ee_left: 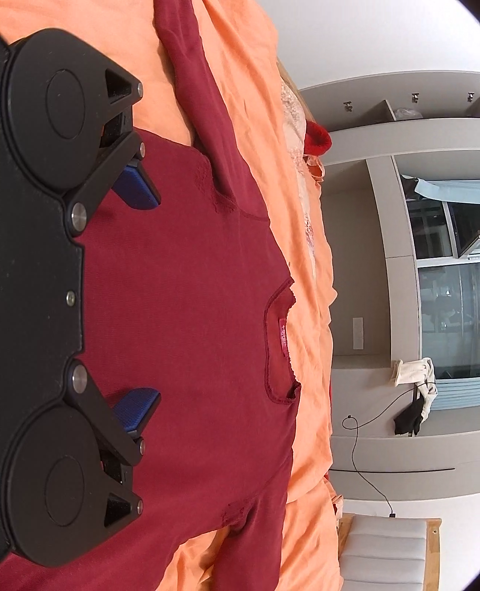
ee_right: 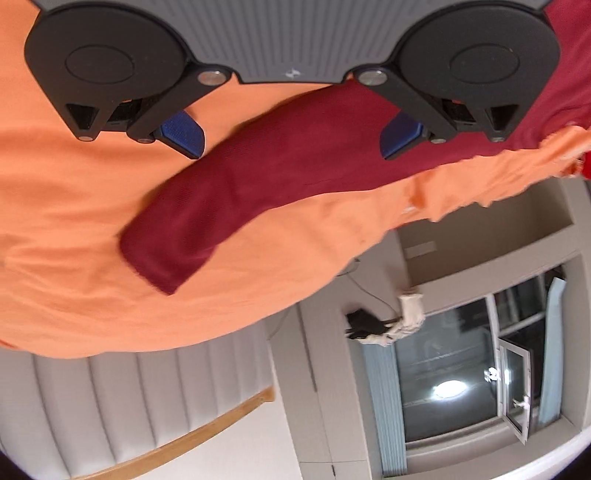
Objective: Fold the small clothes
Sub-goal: 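Move the right gripper out along the sleeve to its cuff, then close the right gripper on the sleeve cuff and lift it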
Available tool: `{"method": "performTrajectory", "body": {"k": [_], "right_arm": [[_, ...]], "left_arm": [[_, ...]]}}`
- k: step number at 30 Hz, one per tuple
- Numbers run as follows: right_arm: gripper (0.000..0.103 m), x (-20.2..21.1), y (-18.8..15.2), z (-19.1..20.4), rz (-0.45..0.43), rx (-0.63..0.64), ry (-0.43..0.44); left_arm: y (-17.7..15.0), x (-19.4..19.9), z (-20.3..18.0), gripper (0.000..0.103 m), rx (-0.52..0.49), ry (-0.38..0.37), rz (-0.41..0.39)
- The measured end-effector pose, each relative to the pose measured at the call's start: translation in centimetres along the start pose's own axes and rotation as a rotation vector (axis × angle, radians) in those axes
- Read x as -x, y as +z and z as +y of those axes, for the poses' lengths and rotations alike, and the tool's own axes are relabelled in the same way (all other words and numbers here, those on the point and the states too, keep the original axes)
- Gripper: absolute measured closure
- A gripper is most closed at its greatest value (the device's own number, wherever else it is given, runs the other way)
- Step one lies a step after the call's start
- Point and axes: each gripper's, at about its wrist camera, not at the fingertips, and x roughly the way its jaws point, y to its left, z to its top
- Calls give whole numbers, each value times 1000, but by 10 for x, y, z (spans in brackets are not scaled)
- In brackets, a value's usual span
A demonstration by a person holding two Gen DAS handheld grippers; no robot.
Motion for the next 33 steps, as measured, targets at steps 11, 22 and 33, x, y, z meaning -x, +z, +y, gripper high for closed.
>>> {"method": "performTrajectory", "body": {"k": [11,22,33], "right_arm": [[0,-14,3,-15,-1,-9,-156],[0,-25,-5,-23,28,-36,-101],[0,-22,5,-38,-120,-127,-178]], "left_arm": [[0,-2,3,0,11,8,2],[0,-6,3,0,11,13,9],[-1,-11,5,0,17,28,21]]}}
